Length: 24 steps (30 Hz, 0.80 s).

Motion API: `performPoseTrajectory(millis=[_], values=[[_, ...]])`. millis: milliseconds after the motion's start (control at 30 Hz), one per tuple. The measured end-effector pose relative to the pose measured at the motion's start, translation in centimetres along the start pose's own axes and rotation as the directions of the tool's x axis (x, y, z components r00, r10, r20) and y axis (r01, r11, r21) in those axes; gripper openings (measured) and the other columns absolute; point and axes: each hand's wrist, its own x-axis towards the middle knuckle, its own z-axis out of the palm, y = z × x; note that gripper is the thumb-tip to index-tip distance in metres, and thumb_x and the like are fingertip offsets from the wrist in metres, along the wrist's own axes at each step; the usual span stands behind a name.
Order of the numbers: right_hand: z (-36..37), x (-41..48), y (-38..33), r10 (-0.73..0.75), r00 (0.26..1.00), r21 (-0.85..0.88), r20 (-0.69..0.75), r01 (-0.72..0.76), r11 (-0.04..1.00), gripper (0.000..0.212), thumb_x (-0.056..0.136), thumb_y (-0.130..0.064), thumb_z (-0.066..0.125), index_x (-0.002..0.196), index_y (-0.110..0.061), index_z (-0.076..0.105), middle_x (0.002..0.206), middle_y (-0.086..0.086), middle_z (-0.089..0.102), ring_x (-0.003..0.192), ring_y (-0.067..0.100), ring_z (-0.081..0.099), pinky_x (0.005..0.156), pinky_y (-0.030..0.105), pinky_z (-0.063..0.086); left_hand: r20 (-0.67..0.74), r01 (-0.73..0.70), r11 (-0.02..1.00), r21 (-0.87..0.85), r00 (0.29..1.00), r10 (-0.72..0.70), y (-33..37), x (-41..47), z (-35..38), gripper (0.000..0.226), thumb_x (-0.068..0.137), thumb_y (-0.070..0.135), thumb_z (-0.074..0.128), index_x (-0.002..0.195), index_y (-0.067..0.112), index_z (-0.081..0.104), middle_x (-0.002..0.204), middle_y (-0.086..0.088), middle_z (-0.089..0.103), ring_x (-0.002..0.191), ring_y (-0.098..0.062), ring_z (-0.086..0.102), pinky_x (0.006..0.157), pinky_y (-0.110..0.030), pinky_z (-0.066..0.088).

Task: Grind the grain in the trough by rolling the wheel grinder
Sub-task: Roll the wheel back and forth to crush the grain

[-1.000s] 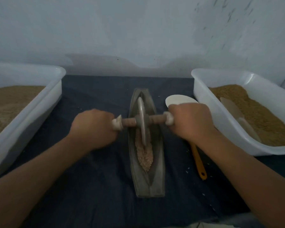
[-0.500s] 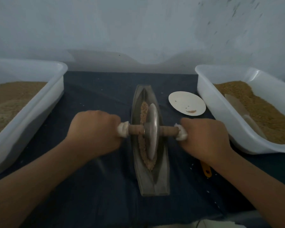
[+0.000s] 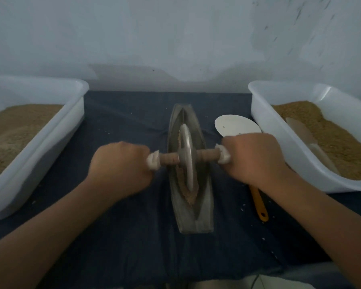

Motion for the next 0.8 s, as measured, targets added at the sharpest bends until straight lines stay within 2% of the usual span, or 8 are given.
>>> performPoseTrajectory(millis=[67, 200, 300, 433, 500, 567, 667, 800], values=[[-0.5, -1.5, -0.4, -0.064, 0.995, -0.022, -0.078, 0.062, 0.998, 0.038, 0.082, -0.055, 0.047, 0.063, -0.039, 0.018, 0.051, -0.017, 0.023, 0.041, -0.001, 0.022, 0.043, 0.017, 0.019, -0.048, -0.039, 0.999, -0.014, 0.998, 0.038, -0.1, -1.3, -0.2, 0.039, 0.072, 0.057, 0.051, 0.053, 0.029, 0.031, 0.043, 0.015, 0.029, 0.036, -0.006, 0.026, 0.047, -0.015, 0.016], [0.3, 2.3, 0.2, 0.038, 0.998, -0.081, -0.047, -0.042, 0.996, 0.041, 0.087, -0.044, 0.066, 0.062, -0.033, 0.036, 0.053, -0.014, 0.035, 0.045, -0.001, 0.031, 0.047, 0.020, 0.017, 0.063, 0.069, 0.998, -0.014, 0.996, -0.068, -0.5, 3.4, 1.5, 0.039, 0.078, 0.060, 0.048, 0.058, 0.026, 0.050, 0.054, 0.012, 0.047, 0.045, -0.011, 0.039, 0.048, -0.022, 0.025], [1.6, 6.6, 0.8, 0.122, 0.992, -0.100, -0.029, -0.125, 0.987, 0.038, 0.092, -0.044, 0.062, 0.065, -0.028, 0.040, 0.063, -0.006, 0.052, 0.054, 0.018, 0.050, 0.050, 0.029, 0.033, 0.097, 0.146, 0.989, -0.013, 0.985, -0.144, -1.1, 9.1, 2.4, 0.047, 0.080, 0.065, 0.039, 0.063, 0.025, 0.057, 0.064, 0.006, 0.058, 0.052, -0.016, 0.046, 0.054, -0.028, 0.039], [0.7, 8.1, 0.4, 0.155, 0.987, -0.164, 0.043, -0.146, 0.976, 0.038, 0.093, -0.047, 0.058, 0.062, -0.026, 0.051, 0.059, -0.005, 0.052, 0.053, 0.018, 0.051, 0.054, 0.032, 0.045, 0.193, 0.188, 0.981, -0.046, 0.965, -0.176, -0.9, 9.3, 2.1, 0.055, 0.076, 0.069, 0.030, 0.067, 0.023, 0.059, 0.072, 0.003, 0.061, 0.063, -0.023, 0.057, 0.061, -0.033, 0.048], [0.0, 6.0, 0.3, 0.126, 0.984, -0.112, 0.127, -0.112, 0.987, 0.034, 0.094, -0.046, 0.056, 0.066, -0.028, 0.052, 0.062, -0.008, 0.052, 0.055, 0.012, 0.050, 0.055, 0.031, 0.044, 0.198, 0.162, 0.986, -0.042, 0.969, -0.151, -0.7, 6.2, 1.9, 0.038, 0.081, 0.057, 0.044, 0.065, 0.025, 0.055, 0.068, 0.007, 0.059, 0.058, -0.020, 0.053, 0.058, -0.031, 0.043], [-0.9, 2.3, -0.2, 0.089, 0.980, -0.072, 0.180, -0.077, 0.994, 0.033, 0.095, -0.048, 0.050, 0.067, -0.031, 0.048, 0.061, -0.010, 0.050, 0.054, 0.005, 0.046, 0.051, 0.026, 0.031, 0.050, 0.033, 0.999, 0.018, 0.998, -0.034, -0.3, 2.2, 0.9, 0.034, 0.078, 0.055, 0.048, 0.058, 0.027, 0.044, 0.053, 0.013, 0.043, 0.043, -0.011, 0.037, 0.048, -0.023, 0.030], [-2.4, -2.2, -1.3, 0.045, 0.996, -0.073, 0.080, -0.039, 0.997, 0.037, 0.088, -0.058, 0.040, 0.059, -0.035, 0.036, 0.046, -0.013, 0.037, 0.040, -0.001, 0.032, 0.043, 0.020, 0.016, -0.085, -0.078, 0.992, 0.097, 0.993, 0.086, 0.1, -0.8, -0.9, 0.039, 0.069, 0.055, 0.051, 0.054, 0.031, 0.024, 0.043, 0.015, 0.021, 0.038, -0.002, 0.011, 0.050, -0.014, 0.008], [-0.6, 0.6, -0.2, 0.112, 0.976, -0.090, 0.187, -0.097, 0.991, 0.038, 0.100, -0.047, 0.055, 0.069, -0.026, 0.047, 0.063, -0.015, 0.043, 0.054, -0.001, 0.033, 0.056, 0.022, 0.017, 0.091, -0.001, 0.998, 0.056, 0.996, -0.004, -0.3, 2.9, 0.6, 0.036, 0.075, 0.055, 0.054, 0.057, 0.025, 0.043, 0.052, 0.010, 0.042, 0.043, -0.011, 0.031, 0.048, -0.021, 0.021]])
